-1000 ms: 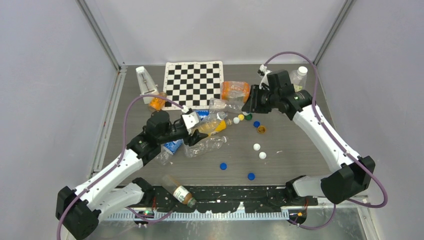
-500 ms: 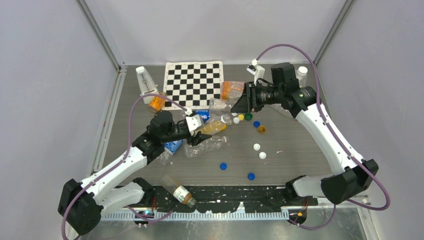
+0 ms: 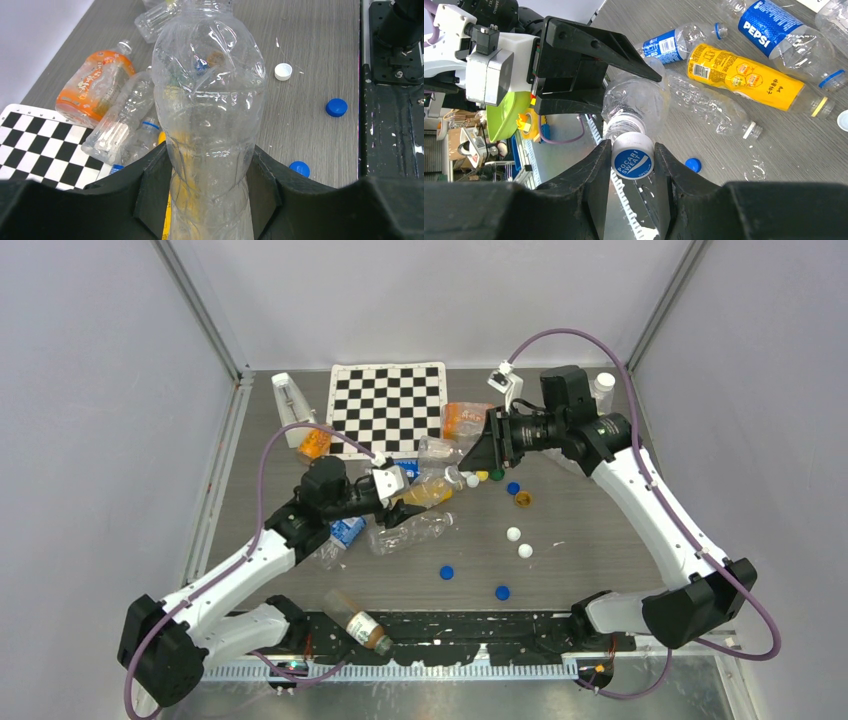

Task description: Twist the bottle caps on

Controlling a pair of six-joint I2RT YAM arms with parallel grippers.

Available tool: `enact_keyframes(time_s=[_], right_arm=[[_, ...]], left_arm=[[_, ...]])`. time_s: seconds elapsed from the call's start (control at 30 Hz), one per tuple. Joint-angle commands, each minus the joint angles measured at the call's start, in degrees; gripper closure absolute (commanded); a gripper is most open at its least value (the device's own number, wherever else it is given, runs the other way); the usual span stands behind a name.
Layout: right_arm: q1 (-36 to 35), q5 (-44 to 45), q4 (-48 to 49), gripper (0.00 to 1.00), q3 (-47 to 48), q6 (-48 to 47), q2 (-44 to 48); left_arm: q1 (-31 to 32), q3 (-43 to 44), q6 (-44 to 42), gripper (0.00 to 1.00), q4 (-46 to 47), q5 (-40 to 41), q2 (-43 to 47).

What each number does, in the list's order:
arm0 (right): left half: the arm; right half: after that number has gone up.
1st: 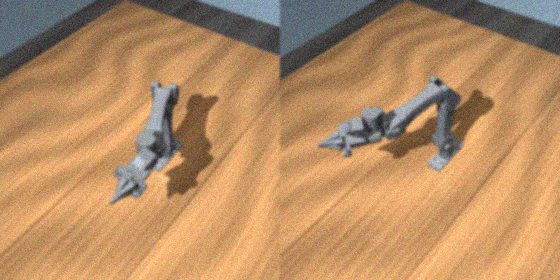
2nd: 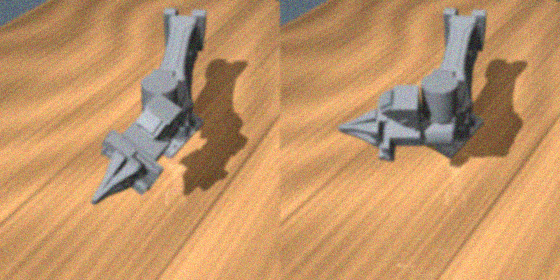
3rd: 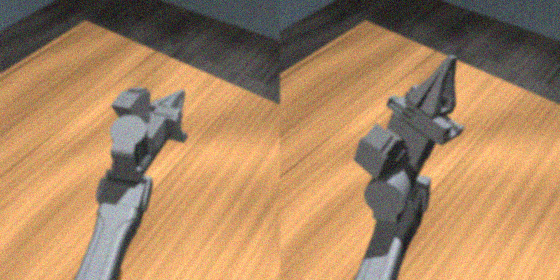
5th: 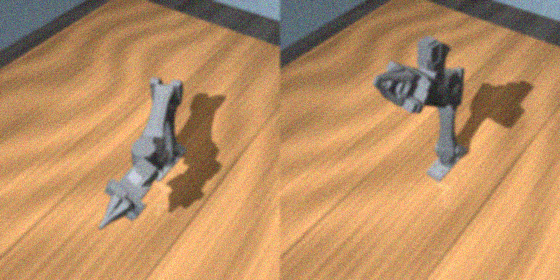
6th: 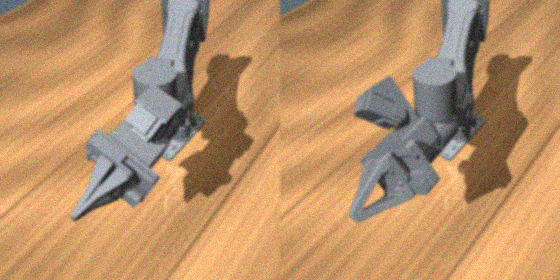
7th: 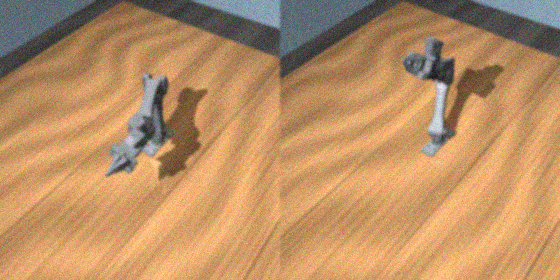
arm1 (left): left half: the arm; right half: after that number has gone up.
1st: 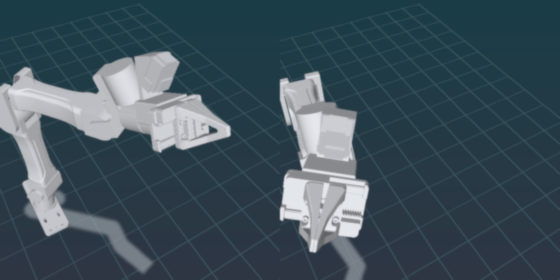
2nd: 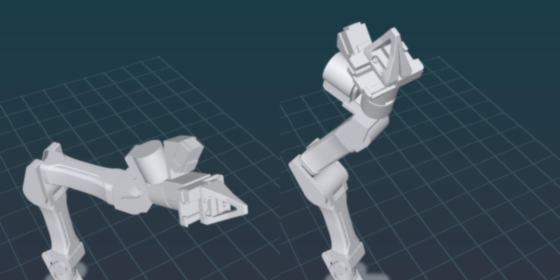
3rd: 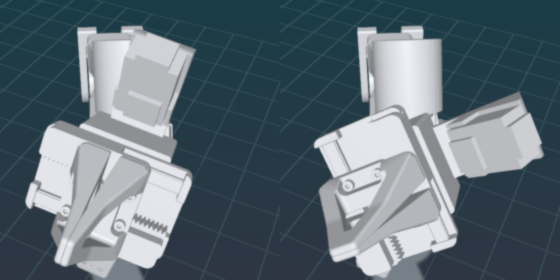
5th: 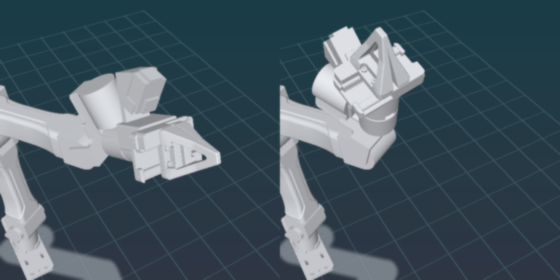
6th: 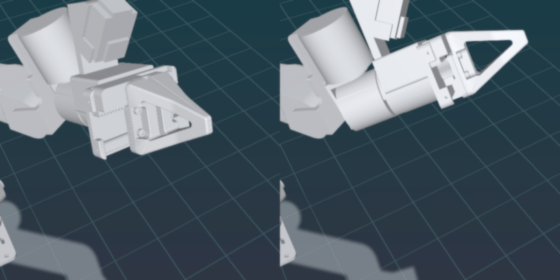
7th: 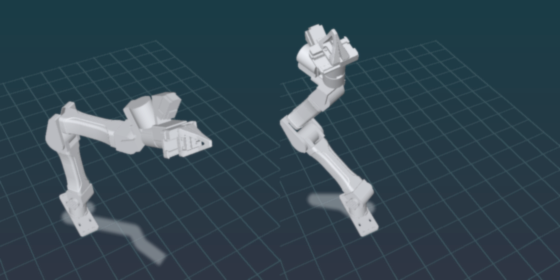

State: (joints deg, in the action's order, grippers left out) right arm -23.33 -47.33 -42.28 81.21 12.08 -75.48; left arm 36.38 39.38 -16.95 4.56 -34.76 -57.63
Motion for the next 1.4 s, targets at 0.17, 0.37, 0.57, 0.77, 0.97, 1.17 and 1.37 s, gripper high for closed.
enact_keyframes(time_s=[0.17, 0.37, 0.57, 0.77, 0.97, 1.17, 1.37], right_arm=[[-1.79, -2.65, 0.3, 0.76, 1.19, -1.5, 0.19], [-2.53, -1.82, -0.38, 0.76, 1.16, -2.57, -0.08], [-3.94, 0.77, -3.59, 0.76, 2.47, -6.0, -0.95], [-5.84, 2.4, -6.65, 0.77, 3.66, -9.62, -2.14], [-6.93, 0.31, -7.57, 0.79, 3.84, -11.6, -3.19], [-7.43, -1.51, -6.52, 0.79, 3.68, -11.13, -3.89], [-7.43, -1.48, -5.0, 0.81, 4.16, -7.24, -4.48]], left_arm=[[0.19, 3.39, -0.11, 1.0, 2.52, -2.22, -0.52], [0.22, 4.33, -0.14, 1.0, 1.05, -3.08, -0.65], [0.22, 6.38, -1.7, 1.0, -3.98, -4.38, -0.39], [0.21, 8.87, -3.09, 1.0, -9.76, -5.7, -0.47], [0.26, 8.67, -1.15, 1.0, -7.84, -8.17, 0.21], [0.24, 5.98, 3.36, 1.0, 1.09, -8.66, 0.56], [0.19, 2.64, 5.13, 1.0, 7.69, -5.5, 1.17]])
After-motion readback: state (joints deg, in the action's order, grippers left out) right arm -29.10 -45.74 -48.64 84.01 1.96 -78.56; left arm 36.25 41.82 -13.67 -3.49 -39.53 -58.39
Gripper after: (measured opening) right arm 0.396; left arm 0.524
